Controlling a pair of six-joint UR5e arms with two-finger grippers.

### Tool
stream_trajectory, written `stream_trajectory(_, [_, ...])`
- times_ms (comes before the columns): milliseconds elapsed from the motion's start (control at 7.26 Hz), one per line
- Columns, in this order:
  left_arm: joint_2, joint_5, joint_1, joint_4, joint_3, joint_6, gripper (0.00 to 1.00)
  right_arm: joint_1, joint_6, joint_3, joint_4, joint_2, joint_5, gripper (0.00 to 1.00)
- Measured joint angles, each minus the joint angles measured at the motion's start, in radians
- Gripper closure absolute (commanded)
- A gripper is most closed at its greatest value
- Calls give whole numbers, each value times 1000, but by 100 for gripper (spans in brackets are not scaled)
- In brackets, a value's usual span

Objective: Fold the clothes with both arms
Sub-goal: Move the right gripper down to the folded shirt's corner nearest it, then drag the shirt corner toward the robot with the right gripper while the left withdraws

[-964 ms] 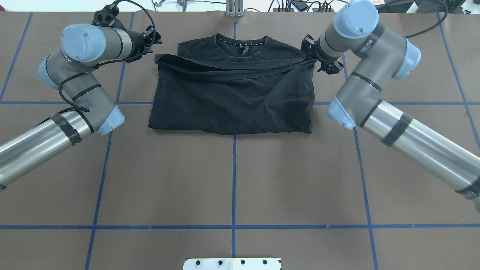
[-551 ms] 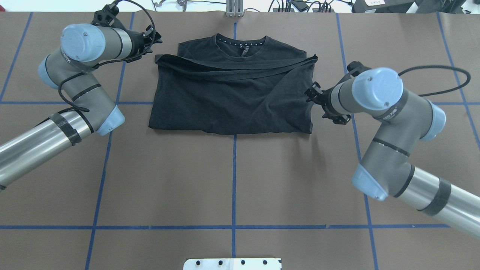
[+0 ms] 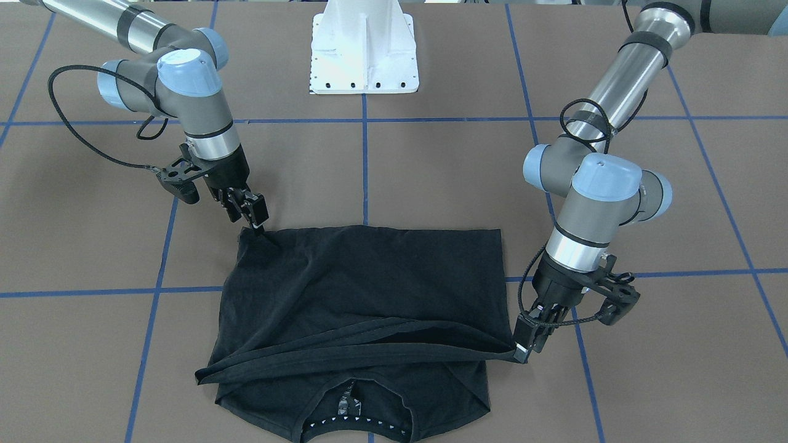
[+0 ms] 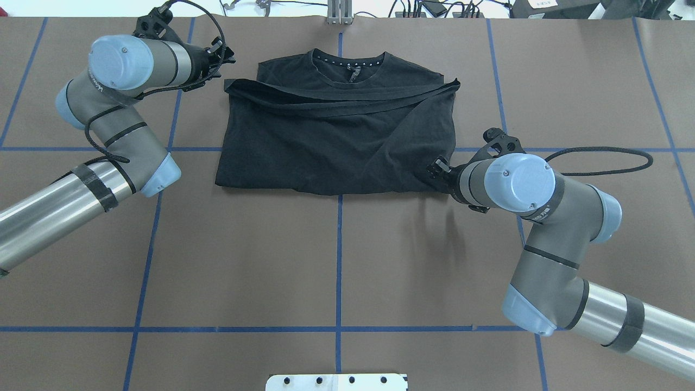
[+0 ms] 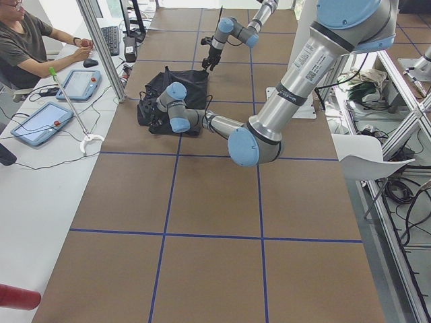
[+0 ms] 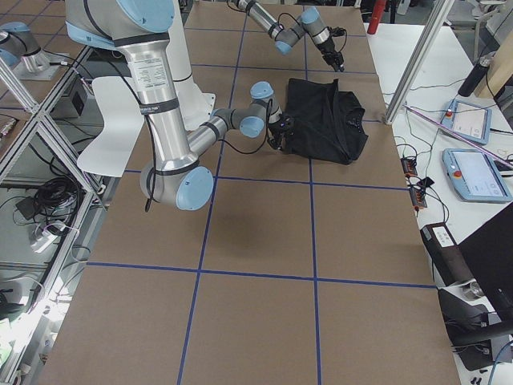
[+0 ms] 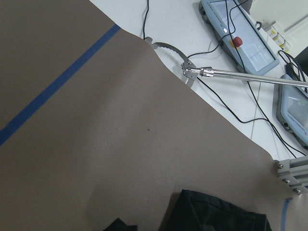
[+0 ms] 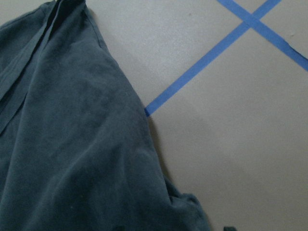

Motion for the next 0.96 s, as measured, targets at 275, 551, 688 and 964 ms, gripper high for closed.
stream_trajectory(275, [5, 0, 0, 0, -6, 0, 46, -19, -4, -17, 0, 1, -10, 42])
stream_trajectory(551, [8, 1, 0, 0, -7, -1, 46, -22, -4, -26, 0, 3, -13, 100])
stream_trajectory(688, [9, 2, -1, 0, -8, -2, 46, -22, -4, -27, 0, 3, -13, 100])
stream_trajectory(964, [13, 2, 0, -1, -9, -2, 46, -20, -8, -27, 0, 1, -13, 100])
